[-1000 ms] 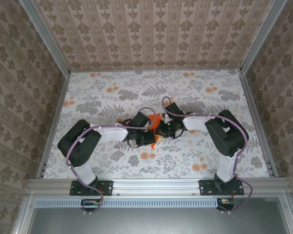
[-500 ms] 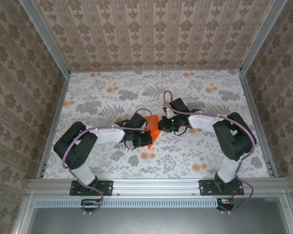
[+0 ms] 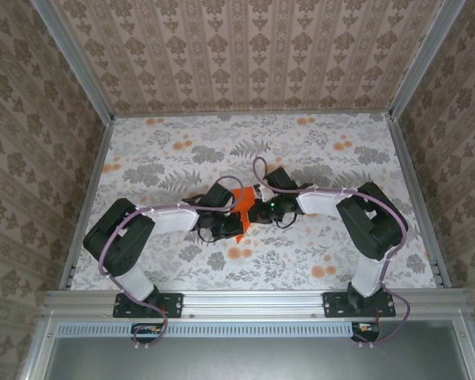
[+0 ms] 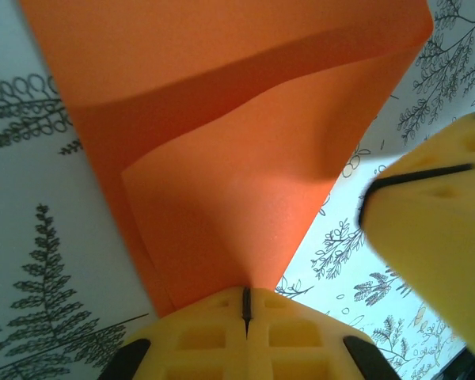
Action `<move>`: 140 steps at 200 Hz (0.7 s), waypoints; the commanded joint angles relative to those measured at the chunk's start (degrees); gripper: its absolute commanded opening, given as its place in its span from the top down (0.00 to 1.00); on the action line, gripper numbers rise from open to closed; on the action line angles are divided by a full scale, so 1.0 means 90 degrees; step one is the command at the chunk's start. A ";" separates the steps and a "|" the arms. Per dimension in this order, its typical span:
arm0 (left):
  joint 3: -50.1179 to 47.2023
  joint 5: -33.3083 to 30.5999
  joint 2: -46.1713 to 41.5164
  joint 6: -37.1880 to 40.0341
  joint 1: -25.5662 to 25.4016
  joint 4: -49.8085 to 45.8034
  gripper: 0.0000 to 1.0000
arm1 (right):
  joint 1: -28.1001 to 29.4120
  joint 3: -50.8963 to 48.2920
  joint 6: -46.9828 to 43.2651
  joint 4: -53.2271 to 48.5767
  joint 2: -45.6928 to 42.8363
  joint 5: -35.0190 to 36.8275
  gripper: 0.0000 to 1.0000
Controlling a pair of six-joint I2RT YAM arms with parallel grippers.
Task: Fold a paper plane with a square sheet of paper (pick it up from the middle)
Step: Third fold the triangle at the center of the table.
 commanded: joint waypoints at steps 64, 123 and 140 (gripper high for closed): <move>-0.0181 -0.0170 0.0066 0.0193 0.0054 -0.0641 1.00 | 0.0045 0.0417 -0.0044 -0.0004 0.0535 -0.0389 0.91; -0.0224 -0.0259 0.0142 0.0122 0.0073 -0.1074 1.00 | -0.0347 0.0706 -0.0269 -0.0359 0.0875 -0.0169 0.91; -0.0301 -0.0215 0.0155 0.0091 0.0085 -0.1077 1.00 | -0.0586 0.0861 -0.0401 -0.0499 0.1058 -0.0128 0.91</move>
